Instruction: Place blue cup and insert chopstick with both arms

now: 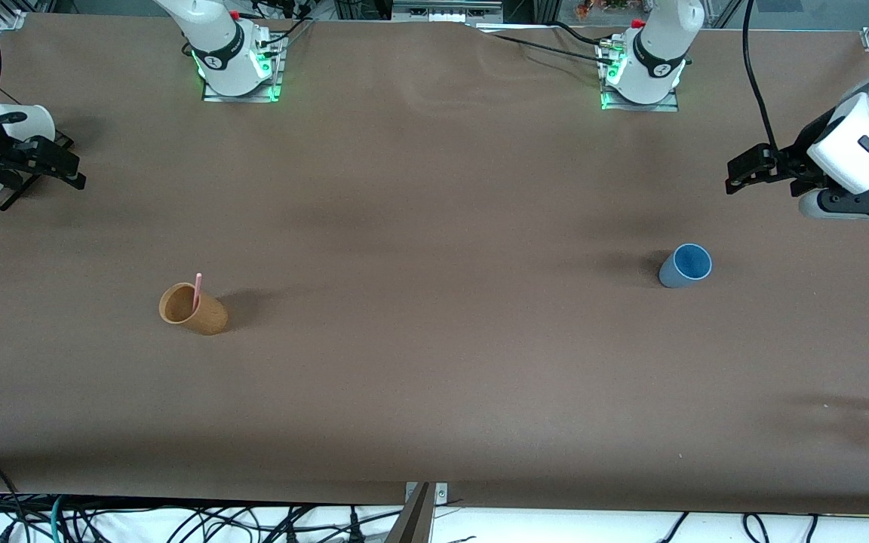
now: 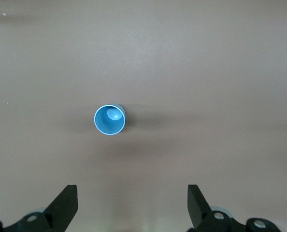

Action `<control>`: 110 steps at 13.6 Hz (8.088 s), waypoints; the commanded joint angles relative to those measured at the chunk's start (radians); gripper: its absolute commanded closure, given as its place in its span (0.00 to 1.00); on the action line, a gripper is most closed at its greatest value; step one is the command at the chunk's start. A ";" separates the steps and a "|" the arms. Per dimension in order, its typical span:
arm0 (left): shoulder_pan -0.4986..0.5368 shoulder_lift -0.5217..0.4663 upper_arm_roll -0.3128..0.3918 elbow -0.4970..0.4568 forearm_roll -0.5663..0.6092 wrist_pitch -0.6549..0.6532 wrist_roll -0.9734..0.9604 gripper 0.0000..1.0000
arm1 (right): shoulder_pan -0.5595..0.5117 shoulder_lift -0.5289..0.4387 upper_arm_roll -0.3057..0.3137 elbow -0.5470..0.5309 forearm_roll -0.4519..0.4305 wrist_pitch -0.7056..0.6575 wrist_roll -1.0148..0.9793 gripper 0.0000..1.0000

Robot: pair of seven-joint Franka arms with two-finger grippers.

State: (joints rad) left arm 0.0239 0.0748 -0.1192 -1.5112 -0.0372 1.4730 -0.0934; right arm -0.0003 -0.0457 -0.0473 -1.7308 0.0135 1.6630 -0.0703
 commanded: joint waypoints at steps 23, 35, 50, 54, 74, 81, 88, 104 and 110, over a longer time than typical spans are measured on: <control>0.043 0.108 0.003 0.003 0.025 0.001 0.012 0.00 | -0.012 -0.017 0.011 -0.012 -0.010 -0.006 -0.009 0.00; 0.169 0.128 0.001 -0.452 0.178 0.553 0.218 0.00 | -0.012 -0.019 0.011 -0.013 -0.010 -0.008 -0.009 0.00; 0.182 0.154 0.004 -0.650 0.224 0.900 0.219 0.00 | -0.010 -0.019 0.014 -0.012 -0.010 -0.020 -0.008 0.00; 0.179 0.151 0.006 -0.708 0.224 0.980 0.219 0.00 | -0.010 -0.019 0.014 -0.012 -0.010 -0.020 -0.008 0.00; 0.177 0.200 0.006 -0.712 0.223 1.031 0.208 1.00 | -0.014 0.000 0.004 -0.015 -0.003 -0.029 -0.008 0.00; 0.024 0.175 -0.080 -0.496 0.090 0.697 -0.021 1.00 | -0.014 -0.002 0.006 -0.013 -0.003 -0.029 -0.008 0.00; -0.353 0.399 -0.122 -0.111 0.088 0.560 -0.547 1.00 | -0.012 -0.003 0.014 -0.012 -0.003 -0.031 0.001 0.00; -0.691 0.861 0.000 0.451 0.097 0.552 -0.658 1.00 | 0.014 0.253 0.037 0.025 0.066 0.057 -0.256 0.00; -0.688 0.856 0.000 0.451 0.095 0.552 -0.660 0.55 | 0.054 0.414 0.049 0.168 0.068 0.040 -0.724 0.00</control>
State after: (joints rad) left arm -0.6535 0.9176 -0.1312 -1.0966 0.0624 2.0361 -0.7408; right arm 0.0640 0.3112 0.0006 -1.6195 0.0665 1.7306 -0.6632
